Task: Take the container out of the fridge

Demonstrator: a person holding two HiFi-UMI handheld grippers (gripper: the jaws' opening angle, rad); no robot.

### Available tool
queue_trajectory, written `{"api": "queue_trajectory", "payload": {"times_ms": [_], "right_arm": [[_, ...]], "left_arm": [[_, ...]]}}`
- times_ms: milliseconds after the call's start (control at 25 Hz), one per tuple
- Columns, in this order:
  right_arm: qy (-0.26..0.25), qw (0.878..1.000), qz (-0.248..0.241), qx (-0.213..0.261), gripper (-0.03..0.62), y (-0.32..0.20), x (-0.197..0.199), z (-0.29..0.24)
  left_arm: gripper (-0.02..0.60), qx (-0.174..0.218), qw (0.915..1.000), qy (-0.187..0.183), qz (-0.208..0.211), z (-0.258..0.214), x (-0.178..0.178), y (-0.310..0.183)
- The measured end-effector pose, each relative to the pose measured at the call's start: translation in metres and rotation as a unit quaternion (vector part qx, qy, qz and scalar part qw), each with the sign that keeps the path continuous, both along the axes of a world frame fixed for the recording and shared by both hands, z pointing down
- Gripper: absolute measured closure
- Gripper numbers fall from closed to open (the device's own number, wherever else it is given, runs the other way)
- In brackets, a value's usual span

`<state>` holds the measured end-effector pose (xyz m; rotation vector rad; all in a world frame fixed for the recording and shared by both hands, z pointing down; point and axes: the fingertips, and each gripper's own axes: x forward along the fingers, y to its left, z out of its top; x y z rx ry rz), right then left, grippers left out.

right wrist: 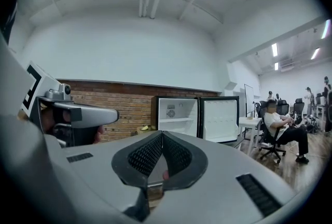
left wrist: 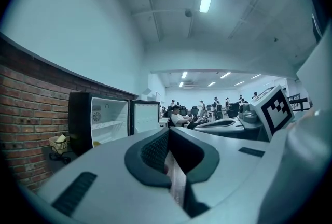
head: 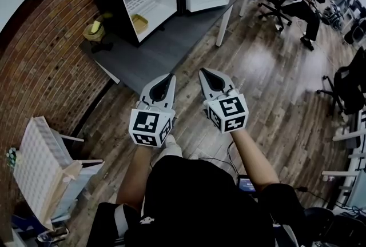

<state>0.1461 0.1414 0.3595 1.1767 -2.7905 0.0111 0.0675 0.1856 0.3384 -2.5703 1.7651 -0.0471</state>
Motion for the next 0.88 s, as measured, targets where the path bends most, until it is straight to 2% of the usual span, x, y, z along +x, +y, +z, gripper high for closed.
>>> {"api": "queue_trajectory", "payload": {"times_ms": [400,880], "right_arm": [[-0.008,1.000,-0.013,-0.012,0.553,-0.033,-0.017,0.008],[-0.013,1.000,-0.015,-0.014,0.553,-0.124,-0.045,0.006]], "left_arm": [[0.569,-0.006,1.0000,-0.005,-0.001,0.007,-0.011,-0.033],[0.571,-0.013,0.9999,-0.005,-0.005,0.004,-0.044,-0.125]]}}
